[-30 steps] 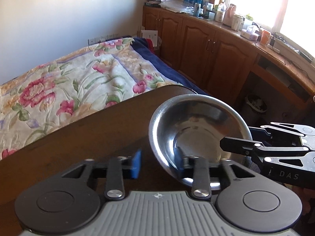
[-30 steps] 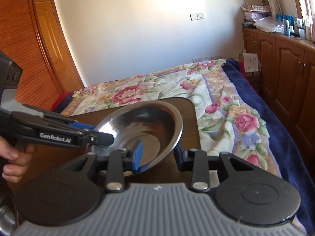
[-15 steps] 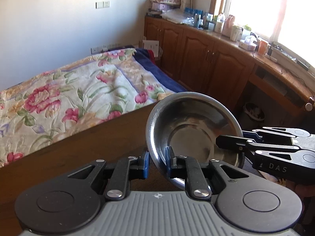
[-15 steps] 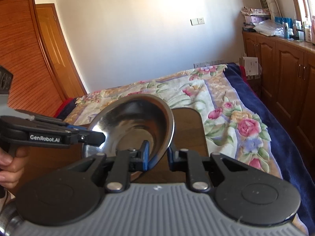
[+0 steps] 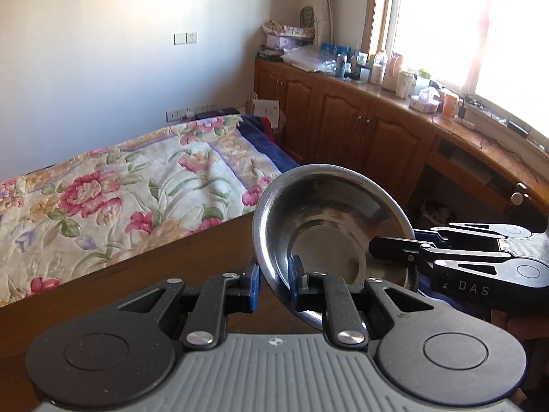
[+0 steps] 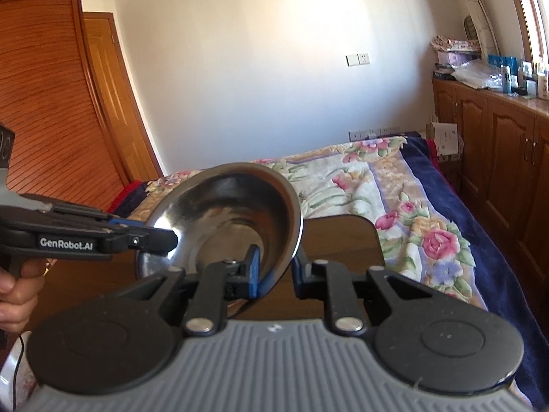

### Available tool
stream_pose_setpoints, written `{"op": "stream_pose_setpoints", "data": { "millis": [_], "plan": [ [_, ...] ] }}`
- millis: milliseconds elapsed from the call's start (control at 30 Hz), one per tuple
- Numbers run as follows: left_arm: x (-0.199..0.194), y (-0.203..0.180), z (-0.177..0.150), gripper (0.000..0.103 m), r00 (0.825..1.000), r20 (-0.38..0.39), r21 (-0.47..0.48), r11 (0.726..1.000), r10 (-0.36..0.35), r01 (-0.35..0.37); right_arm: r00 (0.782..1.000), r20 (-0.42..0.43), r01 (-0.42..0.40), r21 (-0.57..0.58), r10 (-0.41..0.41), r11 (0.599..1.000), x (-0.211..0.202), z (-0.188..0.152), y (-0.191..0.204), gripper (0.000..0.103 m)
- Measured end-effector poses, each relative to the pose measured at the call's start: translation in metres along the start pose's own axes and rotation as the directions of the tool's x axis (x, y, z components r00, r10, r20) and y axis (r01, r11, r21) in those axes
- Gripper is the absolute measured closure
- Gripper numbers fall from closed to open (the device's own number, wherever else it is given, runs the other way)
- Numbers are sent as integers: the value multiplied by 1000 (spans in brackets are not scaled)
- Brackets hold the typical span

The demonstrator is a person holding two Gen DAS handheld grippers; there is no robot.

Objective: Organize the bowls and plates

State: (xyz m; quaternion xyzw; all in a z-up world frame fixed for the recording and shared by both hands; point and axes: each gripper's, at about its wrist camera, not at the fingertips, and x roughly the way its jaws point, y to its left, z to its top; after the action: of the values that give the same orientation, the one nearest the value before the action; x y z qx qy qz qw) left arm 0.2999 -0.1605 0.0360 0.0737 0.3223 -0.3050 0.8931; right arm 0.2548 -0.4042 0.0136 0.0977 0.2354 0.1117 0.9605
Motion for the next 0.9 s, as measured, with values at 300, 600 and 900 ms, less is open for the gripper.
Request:
{"op": "stream_pose_setpoints", "data": {
  "millis": [300,600,900],
  "plan": [
    [-43,-2,-15,83,999,48,-1,1000,1,-1,1000,29,-10,-31,11,999,-21,-1,21,82],
    [-75,-2,-38,82,997,80,-10,1000,9,-8,999,39,-22,-51,24,998,-36,-9,40,82],
    [-94,-1,-83,81,995,105,-76,997,1,7,997,43,-69,-19,70,997,-47,-38,50,82]
  ]
}}
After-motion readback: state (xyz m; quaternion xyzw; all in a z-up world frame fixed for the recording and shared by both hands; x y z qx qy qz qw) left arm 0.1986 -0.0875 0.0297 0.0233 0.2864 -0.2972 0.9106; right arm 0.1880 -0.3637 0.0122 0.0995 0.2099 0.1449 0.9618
